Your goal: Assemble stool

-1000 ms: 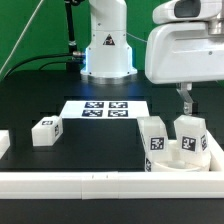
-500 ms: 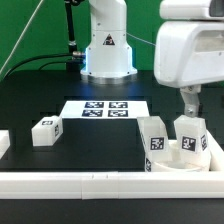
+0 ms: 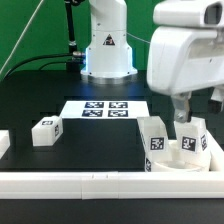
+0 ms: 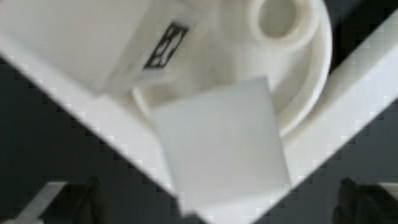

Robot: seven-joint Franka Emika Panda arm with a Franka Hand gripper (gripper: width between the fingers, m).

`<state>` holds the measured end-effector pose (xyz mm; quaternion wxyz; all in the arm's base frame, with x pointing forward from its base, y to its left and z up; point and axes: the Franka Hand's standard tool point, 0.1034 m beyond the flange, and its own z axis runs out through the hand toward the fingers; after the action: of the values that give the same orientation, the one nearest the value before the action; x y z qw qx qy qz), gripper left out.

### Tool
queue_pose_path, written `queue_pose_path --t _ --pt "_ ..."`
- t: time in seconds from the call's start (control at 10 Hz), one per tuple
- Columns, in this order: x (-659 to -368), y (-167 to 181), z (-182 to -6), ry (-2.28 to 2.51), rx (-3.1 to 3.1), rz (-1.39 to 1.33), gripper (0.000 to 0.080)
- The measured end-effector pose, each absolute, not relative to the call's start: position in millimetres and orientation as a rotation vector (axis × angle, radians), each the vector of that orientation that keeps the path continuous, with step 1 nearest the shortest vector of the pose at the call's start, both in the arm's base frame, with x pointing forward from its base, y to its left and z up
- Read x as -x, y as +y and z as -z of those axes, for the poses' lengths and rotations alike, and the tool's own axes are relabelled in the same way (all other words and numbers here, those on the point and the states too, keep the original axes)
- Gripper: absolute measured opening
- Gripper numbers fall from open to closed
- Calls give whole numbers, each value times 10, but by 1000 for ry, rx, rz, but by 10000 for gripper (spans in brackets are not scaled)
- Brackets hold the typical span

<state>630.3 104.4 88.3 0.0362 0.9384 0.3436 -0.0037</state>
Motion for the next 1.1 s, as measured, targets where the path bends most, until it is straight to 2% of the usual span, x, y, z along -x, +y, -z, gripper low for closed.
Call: queue_pose_path --t 0.2,0.4,0.6,0.7,0.8,1.1 --pt "-6243 1113 -692 1040 -2890 38 649" --pt "-6241 1096 -678 1001 -2903 41 649" --pt "-6238 1088 -673 942 -2922 40 392" --pt "-6239 1086 -673 883 -2942 38 392" --pt "-6238 1086 -672 725 -2983 32 334" --pt "-6243 1086 -666 356 -3048 14 334"
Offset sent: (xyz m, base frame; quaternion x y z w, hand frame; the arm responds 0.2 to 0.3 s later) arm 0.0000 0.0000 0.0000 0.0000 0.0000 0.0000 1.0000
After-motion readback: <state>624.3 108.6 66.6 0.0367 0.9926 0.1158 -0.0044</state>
